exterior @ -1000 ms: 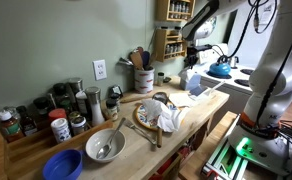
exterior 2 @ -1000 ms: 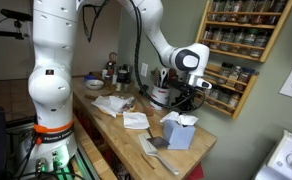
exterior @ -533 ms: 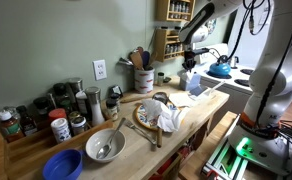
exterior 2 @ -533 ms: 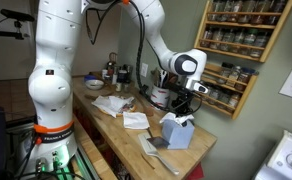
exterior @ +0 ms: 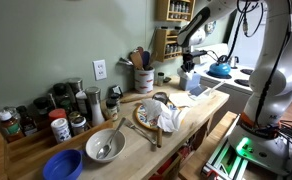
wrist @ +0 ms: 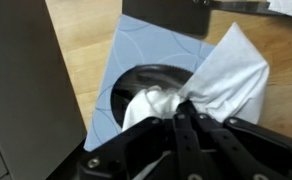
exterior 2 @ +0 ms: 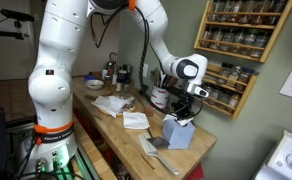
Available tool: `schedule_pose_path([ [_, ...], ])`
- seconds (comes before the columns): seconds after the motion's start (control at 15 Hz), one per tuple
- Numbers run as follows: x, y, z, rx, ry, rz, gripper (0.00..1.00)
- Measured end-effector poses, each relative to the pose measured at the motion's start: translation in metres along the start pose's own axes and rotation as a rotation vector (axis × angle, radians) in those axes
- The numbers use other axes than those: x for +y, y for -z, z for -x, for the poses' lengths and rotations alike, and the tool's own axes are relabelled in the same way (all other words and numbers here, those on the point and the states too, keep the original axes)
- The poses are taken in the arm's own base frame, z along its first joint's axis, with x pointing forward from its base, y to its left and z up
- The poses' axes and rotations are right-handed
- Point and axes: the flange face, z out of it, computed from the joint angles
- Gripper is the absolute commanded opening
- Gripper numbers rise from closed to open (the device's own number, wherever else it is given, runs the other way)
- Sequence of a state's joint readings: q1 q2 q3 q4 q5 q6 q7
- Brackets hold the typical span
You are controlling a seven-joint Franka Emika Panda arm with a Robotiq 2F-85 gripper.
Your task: Push the napkin inside the blue box
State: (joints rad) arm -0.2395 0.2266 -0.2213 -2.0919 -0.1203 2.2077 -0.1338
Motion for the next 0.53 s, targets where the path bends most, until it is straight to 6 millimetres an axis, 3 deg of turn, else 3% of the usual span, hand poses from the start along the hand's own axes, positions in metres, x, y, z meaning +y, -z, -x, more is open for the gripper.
schedule_pose_path([
  [0.13, -0.0013, -0.0096, -0.0022, -0.008, -0.001, 0.000, 0.02],
  [0.53, 0.0056, -0.0061, -0.0056, 0.006, -0.017, -0.003, 0.03],
])
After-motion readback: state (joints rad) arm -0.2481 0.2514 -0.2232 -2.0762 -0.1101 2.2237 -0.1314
